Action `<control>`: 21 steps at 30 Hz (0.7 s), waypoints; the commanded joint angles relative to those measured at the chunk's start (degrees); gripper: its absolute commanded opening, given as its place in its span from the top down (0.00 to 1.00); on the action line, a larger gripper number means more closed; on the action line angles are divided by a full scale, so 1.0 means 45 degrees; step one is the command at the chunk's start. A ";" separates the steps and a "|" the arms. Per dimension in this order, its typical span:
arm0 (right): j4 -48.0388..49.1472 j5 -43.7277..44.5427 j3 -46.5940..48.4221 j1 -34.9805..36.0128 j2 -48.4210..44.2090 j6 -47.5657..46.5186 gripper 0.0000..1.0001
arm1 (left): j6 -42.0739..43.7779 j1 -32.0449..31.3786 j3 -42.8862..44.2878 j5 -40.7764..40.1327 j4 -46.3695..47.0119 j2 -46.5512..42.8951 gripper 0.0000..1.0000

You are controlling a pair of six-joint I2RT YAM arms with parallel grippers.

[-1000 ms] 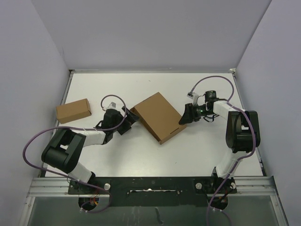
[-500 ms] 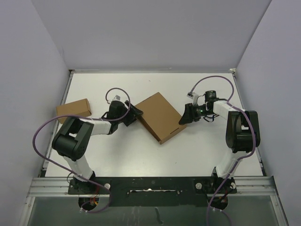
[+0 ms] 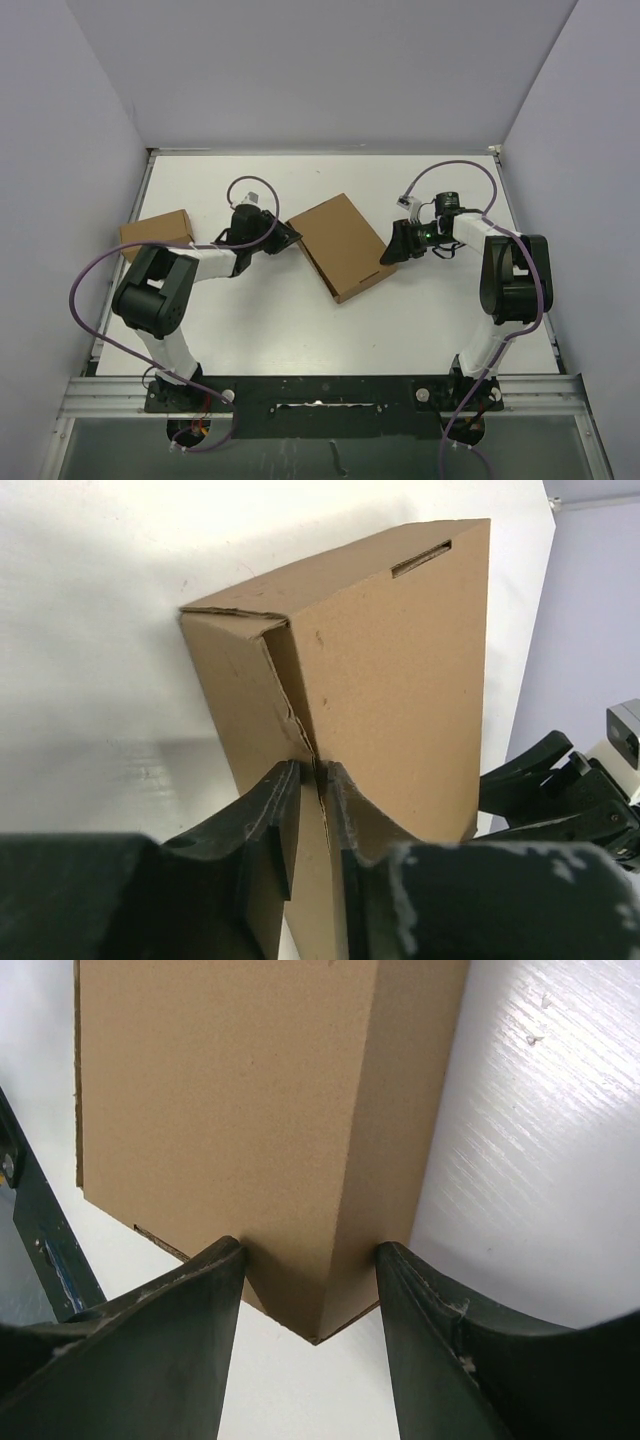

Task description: Fold the paper box

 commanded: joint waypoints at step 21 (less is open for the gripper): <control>-0.0112 0.0687 0.0116 0.0068 0.0258 -0.0792 0.47 | 0.2418 0.1325 0.0232 0.0182 -0.1009 -0.1160 0.21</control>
